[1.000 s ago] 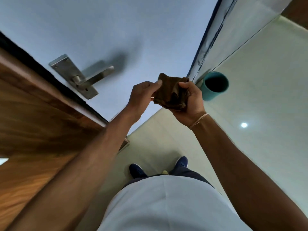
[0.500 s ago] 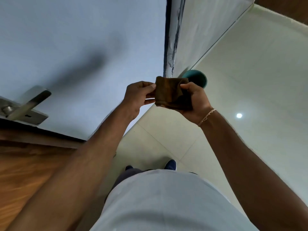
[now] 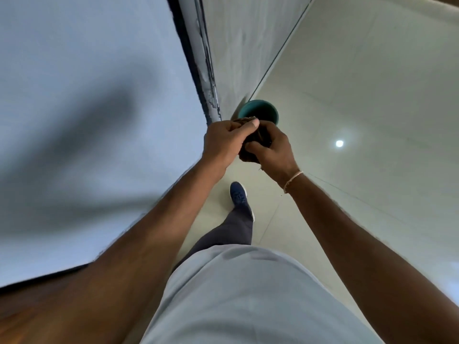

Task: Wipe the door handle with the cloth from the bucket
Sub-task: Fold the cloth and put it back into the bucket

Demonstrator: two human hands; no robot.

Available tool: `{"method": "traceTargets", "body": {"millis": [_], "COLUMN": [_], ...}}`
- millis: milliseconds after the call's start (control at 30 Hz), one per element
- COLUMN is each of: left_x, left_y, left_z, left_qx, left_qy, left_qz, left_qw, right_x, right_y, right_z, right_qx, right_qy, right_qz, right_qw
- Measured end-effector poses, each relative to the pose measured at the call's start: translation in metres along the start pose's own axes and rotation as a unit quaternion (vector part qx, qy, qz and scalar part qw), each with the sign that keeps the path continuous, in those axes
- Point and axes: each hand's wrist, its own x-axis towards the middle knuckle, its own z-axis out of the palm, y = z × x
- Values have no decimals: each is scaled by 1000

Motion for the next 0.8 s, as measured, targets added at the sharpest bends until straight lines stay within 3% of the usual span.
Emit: {"method": "traceTargets", "body": {"millis": [133,333,500,667,800], "left_x": [63,151,202,238,263], "left_y": [15,55,82,86,76], "left_z": [18,40,59,80,88], "left_qx": [32,65,52,34,67], "left_qy": [-7,-47,-64,-36,5], "left_qz": [10,-11,-21,-56,-79], "left_qw": [999,997,996,997,995], "right_x": [62,158,209,244,275], "right_y": [-4,-9,-20,-21,-10], "right_z": [-25,-55,-76,-100,-128], "right_qx": [62,-63,-22,5,-32], "right_qy": [27,89,101,94,142], "right_qz": [19,15,28,45,80], "right_qw": [998,994,994,995,986]}}
